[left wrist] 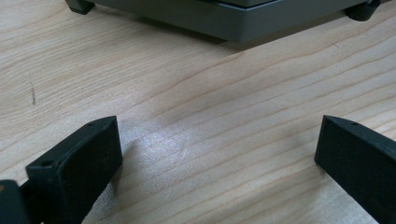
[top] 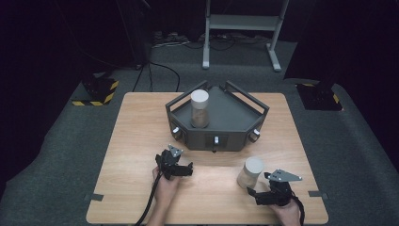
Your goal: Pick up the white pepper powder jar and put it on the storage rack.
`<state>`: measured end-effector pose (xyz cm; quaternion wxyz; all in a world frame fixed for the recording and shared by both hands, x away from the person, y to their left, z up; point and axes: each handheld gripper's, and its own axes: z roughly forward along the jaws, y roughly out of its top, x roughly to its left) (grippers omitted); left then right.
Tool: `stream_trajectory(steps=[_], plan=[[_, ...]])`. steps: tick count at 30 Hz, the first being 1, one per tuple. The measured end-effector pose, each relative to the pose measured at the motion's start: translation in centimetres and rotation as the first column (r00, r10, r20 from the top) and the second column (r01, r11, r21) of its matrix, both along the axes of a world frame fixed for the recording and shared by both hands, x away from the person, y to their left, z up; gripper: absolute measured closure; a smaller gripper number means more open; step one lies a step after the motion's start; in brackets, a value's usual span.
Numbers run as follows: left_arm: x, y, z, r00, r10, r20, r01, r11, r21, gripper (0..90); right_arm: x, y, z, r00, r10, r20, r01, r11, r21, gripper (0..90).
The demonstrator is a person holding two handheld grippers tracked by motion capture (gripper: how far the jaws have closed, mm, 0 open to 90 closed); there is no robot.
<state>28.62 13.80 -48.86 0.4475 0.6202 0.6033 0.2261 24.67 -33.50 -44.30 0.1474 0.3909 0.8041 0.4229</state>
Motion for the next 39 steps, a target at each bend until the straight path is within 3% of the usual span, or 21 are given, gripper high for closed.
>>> stream_trajectory(steps=[12,28,39], plan=[[0.0,0.0,0.0,1.0,-0.001,-0.001,0.001,1.0,0.001,0.7,0.9,1.1,0.6,0.9993,0.024,0.029,-0.024,0.9992,0.032,7.5],[0.0,0.0,0.0,1.0,0.0,0.0,0.0,1.0,0.0,0.7,1.8,1.6,0.9,0.9969,0.046,0.063,-0.05,0.9958,0.076,21.0],[0.0,0.0,0.0,1.0,0.0,0.0,0.0,1.0,0.0,0.7,1.8,1.7,1.0,0.995,0.044,0.089,-0.05,0.9961,0.072,28.8]])
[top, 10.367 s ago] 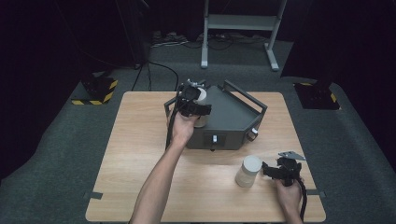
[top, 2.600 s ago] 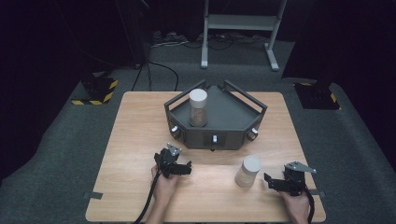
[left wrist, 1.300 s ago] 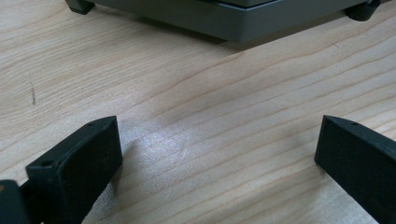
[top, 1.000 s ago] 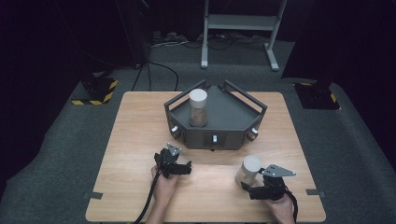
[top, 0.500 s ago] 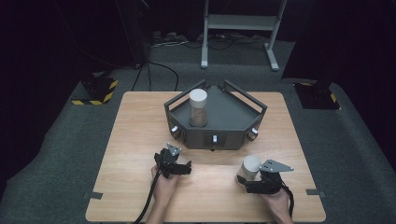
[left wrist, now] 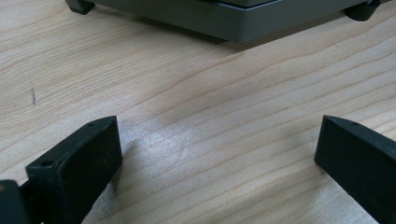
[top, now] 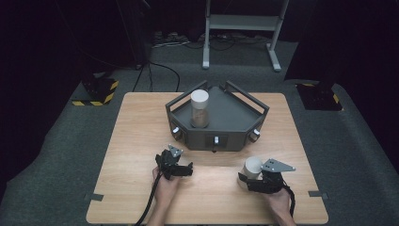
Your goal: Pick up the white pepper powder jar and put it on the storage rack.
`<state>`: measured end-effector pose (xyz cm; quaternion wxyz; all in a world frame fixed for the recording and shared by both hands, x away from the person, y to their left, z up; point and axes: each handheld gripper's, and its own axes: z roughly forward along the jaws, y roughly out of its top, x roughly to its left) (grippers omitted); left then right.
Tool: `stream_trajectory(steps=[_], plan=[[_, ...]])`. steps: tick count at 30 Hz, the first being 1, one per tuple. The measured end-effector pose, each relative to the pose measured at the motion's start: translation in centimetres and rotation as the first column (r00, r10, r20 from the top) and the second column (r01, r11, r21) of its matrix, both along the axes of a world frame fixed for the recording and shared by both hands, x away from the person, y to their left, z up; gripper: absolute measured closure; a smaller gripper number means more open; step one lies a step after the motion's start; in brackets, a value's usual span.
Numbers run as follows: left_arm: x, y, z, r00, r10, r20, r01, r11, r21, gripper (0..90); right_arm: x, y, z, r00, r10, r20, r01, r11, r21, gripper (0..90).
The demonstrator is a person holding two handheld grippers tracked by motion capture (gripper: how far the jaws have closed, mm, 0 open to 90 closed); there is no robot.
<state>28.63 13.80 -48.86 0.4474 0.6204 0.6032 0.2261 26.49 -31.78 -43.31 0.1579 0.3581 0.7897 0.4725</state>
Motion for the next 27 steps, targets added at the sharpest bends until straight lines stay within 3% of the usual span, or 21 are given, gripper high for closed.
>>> stream_trajectory(steps=[16,27], plan=[[0.0,0.0,0.0,1.0,0.0,0.0,0.0,1.0,0.0,0.7,-1.0,0.9,0.0,0.9975,-0.015,0.069,0.018,0.999,-0.042,33.5],[0.0,0.0,0.0,1.0,0.0,0.0,0.0,1.0,0.0,0.8,-0.5,1.0,0.8,0.9969,-0.043,0.066,0.044,0.9988,-0.02,34.1]])
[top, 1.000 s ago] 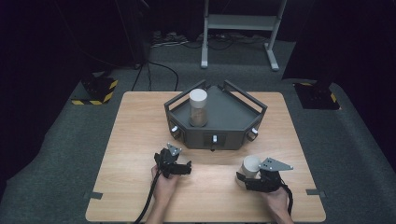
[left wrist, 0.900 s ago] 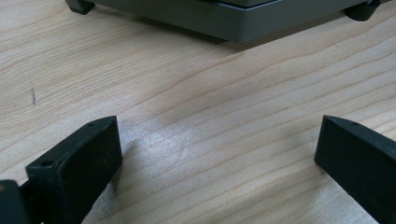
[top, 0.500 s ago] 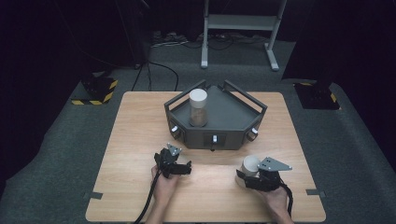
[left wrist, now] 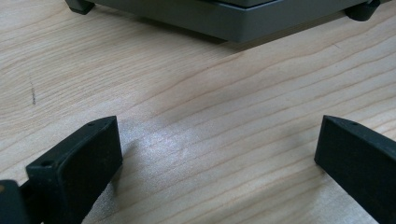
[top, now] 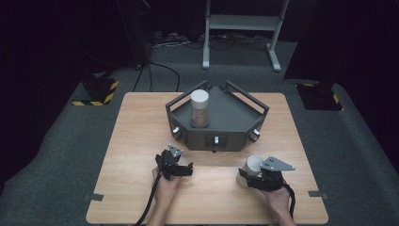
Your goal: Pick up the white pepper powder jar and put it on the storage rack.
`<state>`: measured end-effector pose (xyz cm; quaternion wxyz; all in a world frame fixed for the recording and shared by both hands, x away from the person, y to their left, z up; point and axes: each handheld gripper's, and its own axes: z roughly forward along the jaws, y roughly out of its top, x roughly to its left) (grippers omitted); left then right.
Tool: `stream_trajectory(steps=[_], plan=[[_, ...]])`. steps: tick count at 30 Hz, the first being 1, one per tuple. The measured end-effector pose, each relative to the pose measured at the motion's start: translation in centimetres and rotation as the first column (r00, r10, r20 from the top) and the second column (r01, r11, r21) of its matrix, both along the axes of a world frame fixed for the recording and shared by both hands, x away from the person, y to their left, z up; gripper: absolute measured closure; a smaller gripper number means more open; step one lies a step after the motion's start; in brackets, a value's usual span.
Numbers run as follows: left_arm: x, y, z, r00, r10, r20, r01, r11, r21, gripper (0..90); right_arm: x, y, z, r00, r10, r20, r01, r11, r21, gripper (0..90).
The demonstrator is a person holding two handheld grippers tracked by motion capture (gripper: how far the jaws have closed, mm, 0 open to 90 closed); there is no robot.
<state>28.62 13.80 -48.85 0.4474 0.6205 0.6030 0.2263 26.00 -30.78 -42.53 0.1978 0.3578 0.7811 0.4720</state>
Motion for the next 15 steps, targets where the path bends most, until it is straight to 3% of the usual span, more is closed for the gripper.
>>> stream_trajectory(steps=[15], plan=[[0.0,0.0,0.0,1.0,0.0,0.0,0.0,1.0,0.0,0.8,1.4,0.8,3.0,0.9999,-0.01,0.009,0.01,0.9999,-0.004,34.5]])
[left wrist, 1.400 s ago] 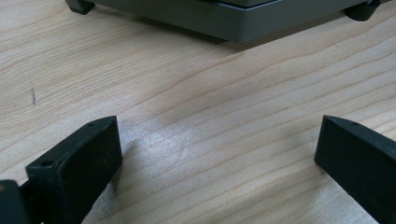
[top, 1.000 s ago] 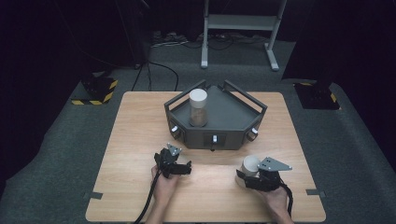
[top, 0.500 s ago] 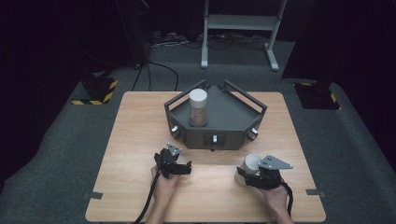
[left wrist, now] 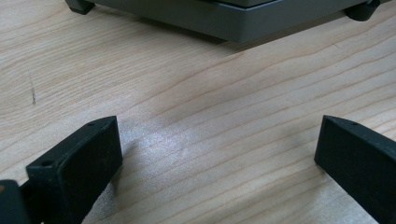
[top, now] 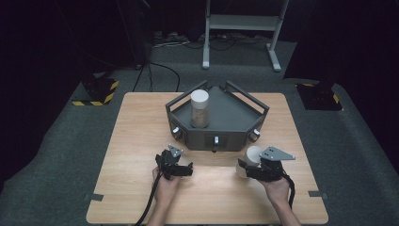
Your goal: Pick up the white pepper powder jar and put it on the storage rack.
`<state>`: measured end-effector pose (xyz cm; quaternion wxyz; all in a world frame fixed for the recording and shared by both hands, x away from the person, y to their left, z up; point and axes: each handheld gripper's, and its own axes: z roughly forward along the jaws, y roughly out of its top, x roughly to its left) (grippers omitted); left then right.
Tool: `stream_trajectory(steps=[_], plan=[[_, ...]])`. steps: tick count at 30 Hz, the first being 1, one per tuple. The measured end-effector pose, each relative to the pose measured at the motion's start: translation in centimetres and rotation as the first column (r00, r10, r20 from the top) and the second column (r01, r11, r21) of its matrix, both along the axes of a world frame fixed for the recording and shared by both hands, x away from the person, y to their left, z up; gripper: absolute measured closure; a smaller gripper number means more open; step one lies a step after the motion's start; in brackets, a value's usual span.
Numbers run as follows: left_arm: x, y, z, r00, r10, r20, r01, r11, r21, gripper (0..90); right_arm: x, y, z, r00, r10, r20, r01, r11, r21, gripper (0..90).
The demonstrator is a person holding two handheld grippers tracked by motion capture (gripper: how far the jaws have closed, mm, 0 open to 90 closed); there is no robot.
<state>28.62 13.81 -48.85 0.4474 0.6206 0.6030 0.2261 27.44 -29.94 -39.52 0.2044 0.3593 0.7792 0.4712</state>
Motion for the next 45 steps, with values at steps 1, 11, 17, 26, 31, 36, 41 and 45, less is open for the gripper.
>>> stream_trajectory(steps=[1,11,17,26,31,36,41,45], plan=[[0.0,0.0,0.0,1.0,0.0,0.0,0.0,1.0,0.0,0.8,0.1,0.0,0.2,1.0,0.001,-0.001,-0.001,1.0,0.002,34.6],[0.0,0.0,0.0,1.0,-0.001,0.002,0.001,1.0,-0.001,1.2,1.9,0.0,3.5,0.9997,0.025,-0.009,-0.025,0.9995,0.02,35.0],[0.0,0.0,0.0,1.0,-0.001,0.002,0.001,1.0,-0.001,1.2,2.7,0.1,5.6,0.9994,0.035,0.007,-0.035,0.999,0.027,35.0],[0.0,0.0,0.0,1.0,-0.001,0.002,0.001,1.0,-0.001,1.2,4.1,0.3,8.5,0.9985,0.055,0.001,-0.055,0.9982,0.025,35.1],[0.0,0.0,0.0,1.0,-0.001,0.002,0.001,1.0,-0.002,1.2,4.7,0.5,9.6,0.9984,0.057,0.003,-0.057,0.9981,0.024,35.1],[0.0,0.0,0.0,1.0,-0.001,0.002,0.001,1.0,-0.001,1.2,5.7,1.0,10.9,0.9991,0.043,0.003,-0.043,0.9988,0.023,35.1],[0.0,0.0,0.0,1.0,0.0,0.002,0.0,1.0,-0.002,1.2,6.7,1.6,11.6,1.0,0.008,0.002,-0.008,0.9997,0.024,35.2],[0.0,0.0,0.0,1.0,0.0,0.002,0.001,1.0,-0.002,1.2,7.3,2.0,12.1,1.0,-0.006,-0.001,0.006,0.9997,0.024,35.2]])
